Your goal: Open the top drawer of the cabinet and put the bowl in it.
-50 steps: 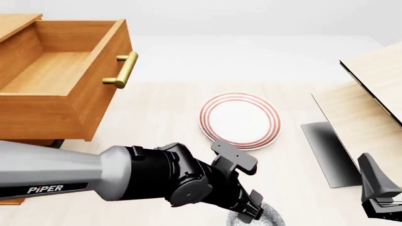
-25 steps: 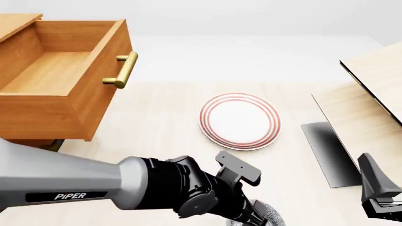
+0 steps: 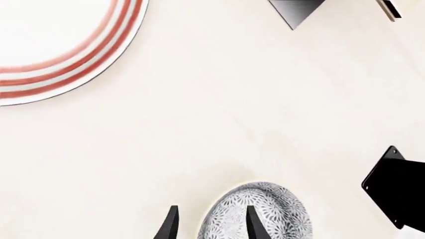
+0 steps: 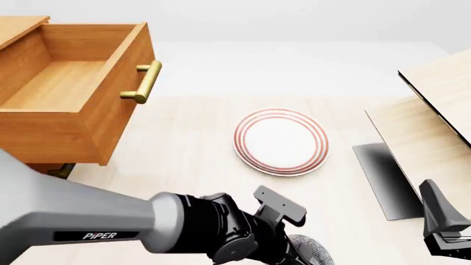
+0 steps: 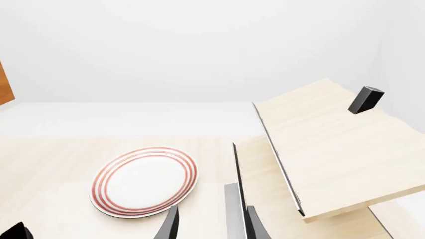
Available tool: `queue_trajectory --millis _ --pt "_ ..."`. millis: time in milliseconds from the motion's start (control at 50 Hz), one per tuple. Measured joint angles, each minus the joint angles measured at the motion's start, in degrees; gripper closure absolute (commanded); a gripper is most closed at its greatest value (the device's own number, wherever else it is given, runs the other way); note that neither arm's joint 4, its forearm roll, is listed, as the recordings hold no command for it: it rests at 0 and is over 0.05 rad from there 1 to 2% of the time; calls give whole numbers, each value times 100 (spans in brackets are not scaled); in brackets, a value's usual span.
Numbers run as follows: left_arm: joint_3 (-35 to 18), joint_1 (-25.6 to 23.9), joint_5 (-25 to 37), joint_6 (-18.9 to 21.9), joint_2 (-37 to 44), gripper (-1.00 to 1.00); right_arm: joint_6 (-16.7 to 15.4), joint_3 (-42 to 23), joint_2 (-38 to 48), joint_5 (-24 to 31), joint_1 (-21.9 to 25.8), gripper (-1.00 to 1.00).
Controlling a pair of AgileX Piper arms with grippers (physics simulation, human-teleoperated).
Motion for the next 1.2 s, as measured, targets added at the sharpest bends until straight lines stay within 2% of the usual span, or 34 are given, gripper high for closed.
queue_trajectory --millis 200,220,760,1200 --pt "18 -31 -91 -59 98 -100 0 0 0 0 0 -100" --pt "20 -35 -101 -67 108 100 0 0 0 0 0 -100" --pt "250 143 -163 19 -244 100 -1 0 0 0 0 -100" --pt "215 455 176 298 -820 100 0 0 -1 0 0 -100"
